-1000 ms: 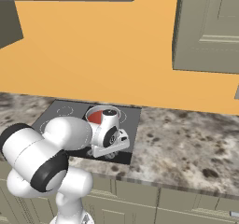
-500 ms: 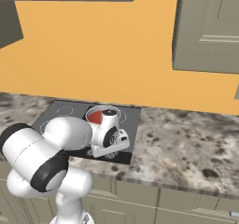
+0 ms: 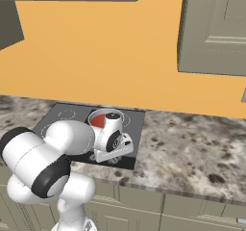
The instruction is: Wait until the marinara sauce is simmered to a deep red color and then turn off the stove.
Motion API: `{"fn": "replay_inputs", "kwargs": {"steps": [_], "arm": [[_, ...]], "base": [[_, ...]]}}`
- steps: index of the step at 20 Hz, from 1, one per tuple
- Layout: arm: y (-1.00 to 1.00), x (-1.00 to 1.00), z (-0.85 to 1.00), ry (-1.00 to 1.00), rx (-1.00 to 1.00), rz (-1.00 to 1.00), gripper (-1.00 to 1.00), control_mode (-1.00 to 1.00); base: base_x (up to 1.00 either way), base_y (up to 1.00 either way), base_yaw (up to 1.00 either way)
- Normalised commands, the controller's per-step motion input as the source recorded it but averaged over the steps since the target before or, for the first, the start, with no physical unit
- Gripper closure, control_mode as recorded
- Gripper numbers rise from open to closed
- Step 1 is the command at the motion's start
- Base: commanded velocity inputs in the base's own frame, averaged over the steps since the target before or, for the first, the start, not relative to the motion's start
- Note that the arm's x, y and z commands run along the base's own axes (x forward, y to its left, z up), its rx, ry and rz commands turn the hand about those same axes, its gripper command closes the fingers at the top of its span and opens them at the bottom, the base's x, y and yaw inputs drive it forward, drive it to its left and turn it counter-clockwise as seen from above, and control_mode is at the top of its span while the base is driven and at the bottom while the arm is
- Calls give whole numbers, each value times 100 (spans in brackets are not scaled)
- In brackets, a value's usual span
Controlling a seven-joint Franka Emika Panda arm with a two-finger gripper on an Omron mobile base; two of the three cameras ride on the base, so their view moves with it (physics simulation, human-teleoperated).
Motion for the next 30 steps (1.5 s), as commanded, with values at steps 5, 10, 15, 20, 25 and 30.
{"fn": "replay_inputs", "kwargs": {"steps": [5, 10, 15, 20, 25, 30], "arm": [[0, 0, 0, 0, 0, 0, 100, -100], [0, 0, 0, 0, 0, 0, 100, -100], [0, 0, 0, 0, 0, 0, 100, -100], [0, 0, 0, 0, 0, 0, 100, -100], [0, 0, 0, 0, 0, 0, 100, -100], [0, 0, 0, 0, 0, 0, 100, -100]], "base": [[0, 0, 0], [0, 0, 0], [0, 0, 0], [0, 0, 0], [0, 0, 0], [0, 0, 0]]}}
